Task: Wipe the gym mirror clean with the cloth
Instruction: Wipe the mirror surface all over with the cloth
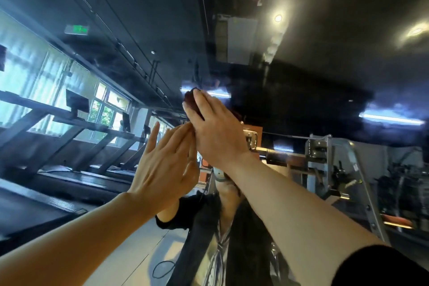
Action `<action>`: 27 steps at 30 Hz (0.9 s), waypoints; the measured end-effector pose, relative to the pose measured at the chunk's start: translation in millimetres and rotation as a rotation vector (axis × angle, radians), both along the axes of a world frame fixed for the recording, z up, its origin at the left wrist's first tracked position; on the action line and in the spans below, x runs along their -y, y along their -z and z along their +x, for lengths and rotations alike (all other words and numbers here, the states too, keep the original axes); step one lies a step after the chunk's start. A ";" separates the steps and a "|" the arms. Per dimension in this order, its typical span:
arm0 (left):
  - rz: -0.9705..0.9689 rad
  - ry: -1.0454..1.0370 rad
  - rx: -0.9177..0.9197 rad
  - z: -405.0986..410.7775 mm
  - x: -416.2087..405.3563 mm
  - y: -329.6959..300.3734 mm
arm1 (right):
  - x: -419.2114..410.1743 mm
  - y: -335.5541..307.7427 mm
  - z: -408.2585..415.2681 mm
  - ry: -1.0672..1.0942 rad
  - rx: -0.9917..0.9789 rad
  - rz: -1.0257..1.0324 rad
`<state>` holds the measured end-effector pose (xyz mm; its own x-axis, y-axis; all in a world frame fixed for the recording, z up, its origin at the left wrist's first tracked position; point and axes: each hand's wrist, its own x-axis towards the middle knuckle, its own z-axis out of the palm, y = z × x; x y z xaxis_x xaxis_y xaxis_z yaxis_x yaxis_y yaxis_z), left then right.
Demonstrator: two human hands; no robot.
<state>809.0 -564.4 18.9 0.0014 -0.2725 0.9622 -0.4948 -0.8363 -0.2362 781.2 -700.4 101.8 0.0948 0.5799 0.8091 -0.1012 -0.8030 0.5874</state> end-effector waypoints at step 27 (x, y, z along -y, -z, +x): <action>-0.098 0.325 -0.312 -35.6 8.1 262.8 | 31.9 185.3 -38.1 -0.033 -0.138 0.210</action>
